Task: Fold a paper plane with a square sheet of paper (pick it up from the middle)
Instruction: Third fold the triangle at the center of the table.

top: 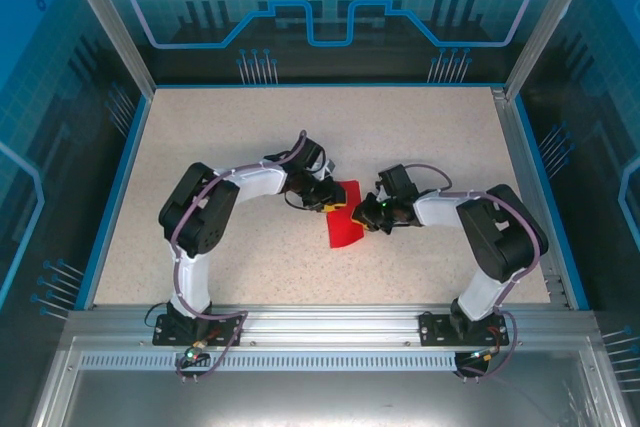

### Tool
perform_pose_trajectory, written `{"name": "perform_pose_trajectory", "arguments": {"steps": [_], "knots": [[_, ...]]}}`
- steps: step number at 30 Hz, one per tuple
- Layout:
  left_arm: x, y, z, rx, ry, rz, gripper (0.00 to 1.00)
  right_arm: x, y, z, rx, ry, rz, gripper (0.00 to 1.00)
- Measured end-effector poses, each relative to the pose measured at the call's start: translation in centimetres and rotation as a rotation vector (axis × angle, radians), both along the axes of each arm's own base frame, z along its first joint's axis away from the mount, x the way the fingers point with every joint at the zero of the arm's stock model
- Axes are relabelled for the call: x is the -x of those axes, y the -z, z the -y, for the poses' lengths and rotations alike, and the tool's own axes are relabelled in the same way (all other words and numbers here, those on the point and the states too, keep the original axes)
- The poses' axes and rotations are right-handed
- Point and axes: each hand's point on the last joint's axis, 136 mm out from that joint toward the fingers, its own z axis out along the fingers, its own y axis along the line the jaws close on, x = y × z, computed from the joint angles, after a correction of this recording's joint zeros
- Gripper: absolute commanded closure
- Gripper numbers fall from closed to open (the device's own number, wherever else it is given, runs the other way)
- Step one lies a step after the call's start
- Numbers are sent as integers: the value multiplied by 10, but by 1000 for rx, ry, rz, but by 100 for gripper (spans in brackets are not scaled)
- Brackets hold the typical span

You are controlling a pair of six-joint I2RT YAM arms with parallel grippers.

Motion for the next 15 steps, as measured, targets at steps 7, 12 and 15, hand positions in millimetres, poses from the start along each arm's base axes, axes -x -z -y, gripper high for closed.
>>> {"name": "perform_pose_trajectory", "arguments": {"steps": [7, 12, 15], "knots": [[-9, 20, -3, -66, -12, -18, 79, 1, -6, 1, -5, -22, 34, 65], [-11, 24, -4, -88, 6, -2, 81, -8, -15, 2, -21, -89, 73, 62], [-11, 25, -5, -93, 27, 14, 81, -19, -17, 3, -35, -119, 89, 63]]}}
